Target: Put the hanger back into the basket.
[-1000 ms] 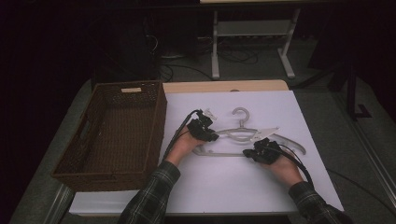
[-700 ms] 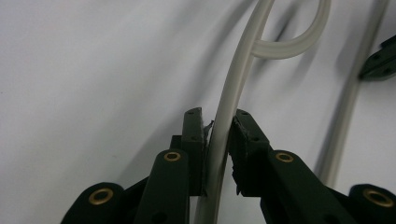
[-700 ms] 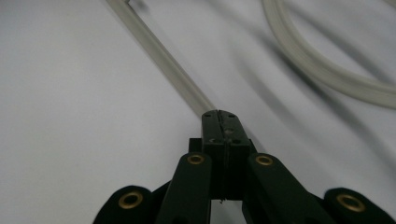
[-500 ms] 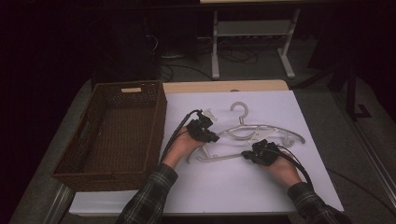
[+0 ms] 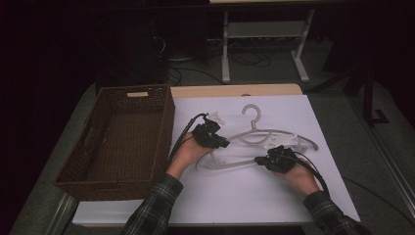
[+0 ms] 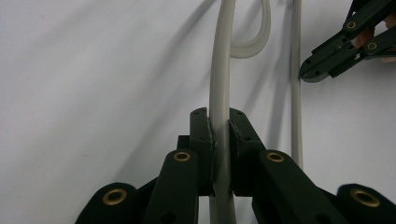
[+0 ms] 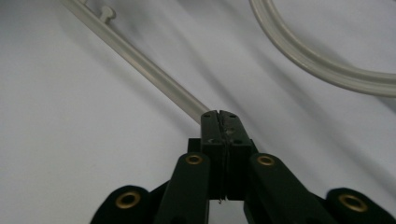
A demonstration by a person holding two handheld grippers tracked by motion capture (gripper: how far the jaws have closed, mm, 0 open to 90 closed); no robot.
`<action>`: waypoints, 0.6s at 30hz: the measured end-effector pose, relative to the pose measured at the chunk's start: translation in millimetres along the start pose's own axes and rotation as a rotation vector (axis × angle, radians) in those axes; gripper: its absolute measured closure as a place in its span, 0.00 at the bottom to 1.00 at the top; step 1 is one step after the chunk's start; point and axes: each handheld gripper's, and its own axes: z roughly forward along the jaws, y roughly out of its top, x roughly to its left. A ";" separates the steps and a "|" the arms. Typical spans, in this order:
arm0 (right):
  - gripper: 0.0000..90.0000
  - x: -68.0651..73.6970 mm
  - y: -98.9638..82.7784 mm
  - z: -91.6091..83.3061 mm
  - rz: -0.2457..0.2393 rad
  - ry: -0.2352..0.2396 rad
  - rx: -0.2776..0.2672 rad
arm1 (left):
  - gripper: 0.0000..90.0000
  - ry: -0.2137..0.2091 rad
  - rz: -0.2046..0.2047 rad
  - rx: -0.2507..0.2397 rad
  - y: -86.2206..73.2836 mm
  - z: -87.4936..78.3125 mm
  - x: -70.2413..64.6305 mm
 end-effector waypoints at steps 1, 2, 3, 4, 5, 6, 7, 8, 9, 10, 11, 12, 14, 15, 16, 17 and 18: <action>0.95 0.0 0.1 -3.3 0.003 0.004 -0.008 | 0.92 0.005 0.004 -0.002 0.6 -1.5 -1.2; 0.93 0.2 -0.1 -6.5 0.008 0.007 -0.020 | 0.92 0.009 0.007 -0.003 1.2 -3.1 -2.4; 0.91 0.0 -0.2 -10.0 0.005 0.012 -0.028 | 0.92 0.014 0.010 -0.006 1.8 -4.8 -3.2; 0.89 0.3 -0.5 -13.4 0.006 0.011 -0.036 | 0.92 0.020 0.010 -0.010 2.3 -6.4 -4.2; 0.86 0.5 -0.8 -16.7 0.008 0.011 -0.045 | 0.92 0.027 0.011 -0.014 2.9 -8.2 -5.1; 0.84 0.9 -1.2 -20.2 0.012 0.016 -0.056 | 0.92 0.036 0.011 -0.018 3.6 -10.4 -6.0; 0.81 1.7 -1.7 -24.5 0.015 0.018 -0.068 | 0.92 0.042 0.014 -0.021 4.1 -11.6 -6.5; 0.78 2.0 -2.2 -27.0 0.014 0.016 -0.076 | 0.92 0.046 0.010 -0.028 4.5 -13.3 -7.3; 0.76 2.4 -2.9 -30.3 0.016 0.018 -0.083 | 0.92 0.052 0.011 -0.029 5.1 -15.1 -7.8; 0.73 2.9 -3.8 -33.1 0.018 0.023 -0.093 | 0.92 0.058 0.009 -0.032 5.8 -16.8 -8.5; 0.70 3.6 -5.1 -35.7 0.021 0.022 -0.102 | 0.92 0.061 0.009 -0.036 6.6 -18.6 -9.0; 0.66 4.3 -6.6 -37.9 0.022 0.017 -0.106 | 0.92 0.066 0.008 -0.038 7.3 -20.7 -9.7; 0.56 5.0 -10.1 -40.6 0.026 0.009 -0.103 | 0.92 0.078 0.000 -0.046 8.9 -24.6 -11.3; 0.51 4.8 -12.4 -41.5 0.033 0.006 -0.102 | 0.92 0.085 0.002 -0.049 9.7 -26.9 -11.6; 0.47 4.7 -14.9 -42.3 0.041 0.006 -0.100 | 0.92 0.090 0.002 -0.053 10.6 -29.0 -12.1; 0.43 4.2 -17.6 -43.0 0.044 0.003 -0.100 | 0.92 0.093 -0.005 -0.055 11.6 -31.2 -12.6; 0.40 3.5 -20.1 -43.8 0.046 -0.002 -0.098 | 0.92 0.097 -0.005 -0.059 12.7 -33.4 -13.0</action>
